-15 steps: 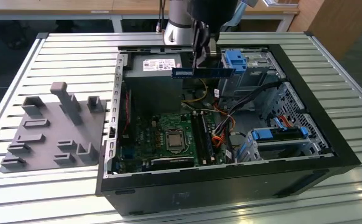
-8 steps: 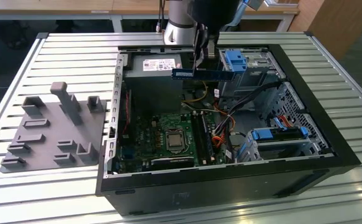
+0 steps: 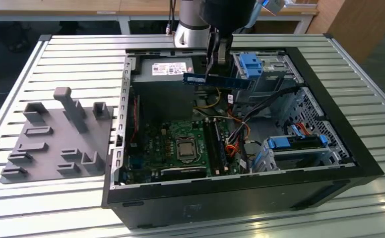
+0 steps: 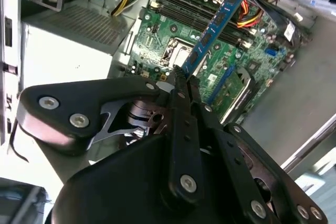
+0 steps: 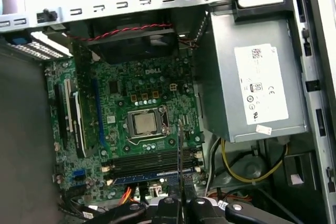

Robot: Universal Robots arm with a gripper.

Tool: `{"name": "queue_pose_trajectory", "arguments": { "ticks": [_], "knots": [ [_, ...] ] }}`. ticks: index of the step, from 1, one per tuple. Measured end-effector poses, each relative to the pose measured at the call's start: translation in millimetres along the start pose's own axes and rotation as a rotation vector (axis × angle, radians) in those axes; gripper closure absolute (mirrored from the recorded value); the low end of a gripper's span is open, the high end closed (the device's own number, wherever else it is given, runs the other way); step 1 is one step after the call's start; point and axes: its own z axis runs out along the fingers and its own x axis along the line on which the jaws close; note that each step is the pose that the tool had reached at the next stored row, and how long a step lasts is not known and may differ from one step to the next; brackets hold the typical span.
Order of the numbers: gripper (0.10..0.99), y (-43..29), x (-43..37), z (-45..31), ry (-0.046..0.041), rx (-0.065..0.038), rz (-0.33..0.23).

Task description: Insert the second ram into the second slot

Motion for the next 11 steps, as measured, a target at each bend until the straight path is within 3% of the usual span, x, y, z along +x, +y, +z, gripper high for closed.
{"name": "queue_pose_trajectory", "arguments": {
  "ticks": [11],
  "knots": [
    [0.945, -0.1, 0.0, 2.4, 0.0009, 0.004, 0.194]
  ]
}}
